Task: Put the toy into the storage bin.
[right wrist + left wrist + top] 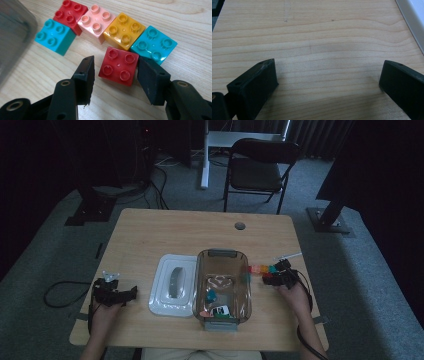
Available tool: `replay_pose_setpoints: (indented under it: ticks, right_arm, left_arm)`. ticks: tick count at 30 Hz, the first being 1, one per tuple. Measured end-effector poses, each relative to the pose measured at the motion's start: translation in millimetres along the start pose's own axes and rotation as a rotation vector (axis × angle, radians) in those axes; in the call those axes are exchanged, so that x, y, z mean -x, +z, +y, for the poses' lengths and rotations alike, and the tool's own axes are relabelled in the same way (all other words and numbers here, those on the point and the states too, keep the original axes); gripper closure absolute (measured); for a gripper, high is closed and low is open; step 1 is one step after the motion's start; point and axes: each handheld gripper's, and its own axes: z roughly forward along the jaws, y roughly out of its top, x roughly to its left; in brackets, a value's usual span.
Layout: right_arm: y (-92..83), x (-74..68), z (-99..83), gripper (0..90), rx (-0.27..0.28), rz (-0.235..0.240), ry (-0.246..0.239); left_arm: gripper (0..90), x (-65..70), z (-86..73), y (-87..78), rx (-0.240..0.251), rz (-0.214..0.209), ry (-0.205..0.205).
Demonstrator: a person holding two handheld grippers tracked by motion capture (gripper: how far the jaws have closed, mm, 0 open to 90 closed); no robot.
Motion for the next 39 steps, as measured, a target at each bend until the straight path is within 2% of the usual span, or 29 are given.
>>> replay_pose_setpoints:
  ticks: [3,5,7,8,9,12,16,19,23,25,26,27,29,30,31,32,33,34,36,37,38,39]
  right_arm:
    - [4.9,-2.8,0.3,47.7,-0.016,-0.029,-0.012]
    - [5.2,-3.7,0.5,47.8,-0.014,-0.033,-0.008]
    - [6.1,-6.4,1.1,51.8,-0.016,-0.064,-0.022]
    - [6.1,-6.4,1.1,51.8,-0.016,-0.064,-0.022]
    - [6.6,-8.9,1.2,53.5,-0.019,-0.086,-0.041]
    - [6.3,-10.8,1.5,57.6,-0.027,-0.09,-0.062]
    - [4.2,-11.5,1.9,58.4,-0.049,-0.062,-0.073]
    - [-2.3,-12.9,0.3,58.5,-0.04,-0.039,-0.081]
    - [-20.7,-18.8,-0.3,58.6,-0.01,-0.003,-0.111]
    - [-39.0,-24.8,0.7,58.5,0.026,0.032,-0.14]
    - [-39.0,-24.8,0.7,58.5,0.026,0.032,-0.14]
    - [-51.9,-29.7,1.6,58.6,0.052,0.055,-0.158]
    - [-64.8,-35.4,2.8,58.6,0.074,0.075,-0.178]
    - [-64.8,-35.4,2.8,58.6,0.074,0.075,-0.178]
    - [-77.5,-41.7,4.0,58.6,0.102,0.099,-0.207]
    - [-77.5,-41.7,4.0,58.6,0.102,0.099,-0.207]
    - [-90.5,-49.3,5.5,58.6,0.131,0.12,-0.243]
    - [-90.5,-49.3,5.5,58.6,0.131,0.12,-0.243]
    - [-103.3,-57.3,7.2,58.6,0.157,0.146,-0.275]
    - [-114.1,-65.4,9.4,58.5,0.177,0.182,-0.311]
    - [-118.7,-69.5,10.6,58.5,0.182,0.194,-0.333]
    - [-118.7,-69.5,10.6,58.5,0.182,0.194,-0.333]
  left_arm:
    - [2.0,0.0,0.0,0.1,0.001,0.0,-0.001]
    - [2.0,0.1,0.0,0.1,0.002,-0.001,-0.002]
    - [2.0,0.0,0.0,0.0,0.0,0.0,0.0]
    - [2.0,0.0,0.0,0.0,0.0,0.0,0.0]
    - [2.0,0.0,0.0,0.0,0.001,0.0,0.0]
    - [2.0,0.0,0.0,0.0,0.0,0.0,0.0]
    - [2.0,0.0,0.0,0.0,0.001,-0.001,-0.001]
    - [2.0,0.0,0.0,0.0,0.001,-0.001,0.0]
    - [2.0,0.0,0.0,0.0,0.0,0.0,-0.001]
    - [2.0,0.1,0.0,0.0,0.0,0.0,-0.001]
    - [2.0,0.0,0.0,0.0,0.001,0.0,-0.001]
    - [2.0,0.1,0.0,0.0,0.001,0.0,-0.001]
    - [2.0,0.1,0.0,0.0,0.001,0.0,-0.001]
    - [2.0,0.1,0.0,0.0,0.001,0.0,-0.001]
    - [2.0,0.0,0.0,0.0,0.001,0.0,-0.001]
    - [2.0,0.0,0.0,0.0,0.0,0.0,0.0]
    - [2.0,0.0,0.0,0.0,0.0,0.0,0.0]
    - [2.0,0.0,0.0,0.0,0.0,0.0,0.0]
    - [2.0,0.0,0.0,0.0,0.0,0.0,0.0]
    - [2.0,0.0,0.0,0.0,0.001,0.0,0.0]
    - [2.0,0.0,0.0,0.0,0.001,0.0,0.0]
    - [2.0,0.0,0.0,0.0,0.0,0.0,0.0]
